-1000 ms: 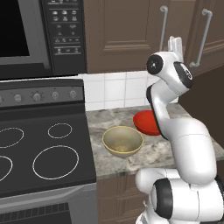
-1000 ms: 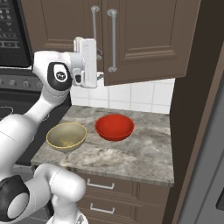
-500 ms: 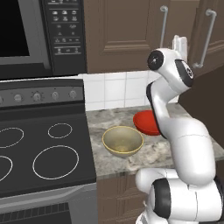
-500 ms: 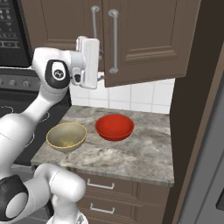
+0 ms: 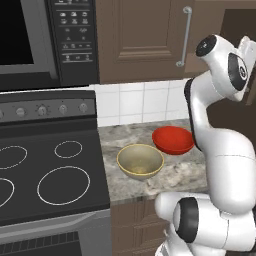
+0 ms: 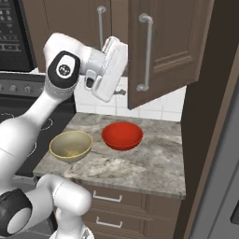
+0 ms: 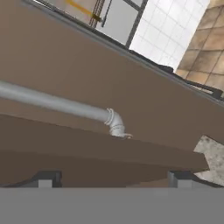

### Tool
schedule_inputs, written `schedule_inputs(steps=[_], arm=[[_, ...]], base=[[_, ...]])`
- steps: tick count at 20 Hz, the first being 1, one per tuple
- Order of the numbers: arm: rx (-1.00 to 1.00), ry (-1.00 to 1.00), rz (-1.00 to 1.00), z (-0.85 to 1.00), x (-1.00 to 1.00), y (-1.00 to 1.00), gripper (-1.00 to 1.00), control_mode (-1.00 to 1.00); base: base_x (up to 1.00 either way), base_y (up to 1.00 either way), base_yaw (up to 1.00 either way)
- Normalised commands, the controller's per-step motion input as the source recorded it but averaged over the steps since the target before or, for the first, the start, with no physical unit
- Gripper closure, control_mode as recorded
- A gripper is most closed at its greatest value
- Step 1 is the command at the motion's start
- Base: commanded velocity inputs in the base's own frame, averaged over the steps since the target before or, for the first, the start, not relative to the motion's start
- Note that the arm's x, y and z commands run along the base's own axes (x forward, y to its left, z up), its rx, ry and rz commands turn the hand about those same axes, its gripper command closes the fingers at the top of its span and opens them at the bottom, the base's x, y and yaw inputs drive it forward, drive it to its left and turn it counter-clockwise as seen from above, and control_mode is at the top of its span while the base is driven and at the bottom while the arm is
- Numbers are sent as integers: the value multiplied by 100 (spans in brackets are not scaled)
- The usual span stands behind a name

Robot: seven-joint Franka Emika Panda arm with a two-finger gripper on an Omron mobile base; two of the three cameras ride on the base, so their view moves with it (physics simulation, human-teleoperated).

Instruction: Open the cabinet. Pick the bowls from the counter and place them in the cabinet. Then close the cabinet.

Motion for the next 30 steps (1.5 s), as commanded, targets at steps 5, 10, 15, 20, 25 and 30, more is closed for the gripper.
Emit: schedule_inputs(steps=[5,10,15,20,25,30], arm=[[13,-17,-23,-8,-30,-82,-100,-100],[5,-37,-3,-73,0,-60,-100,-100],[3,-72,6,-100,2,-41,-100,-100],[-2,-94,8,-66,37,-47,-100,-100],[1,-61,0,-15,88,-73,-100,-100],[2,-7,-17,13,77,-77,-100,-100]], base=[[0,0,0],[0,0,0],[0,0,0],[0,0,0],[0,0,0],[0,0,0]])
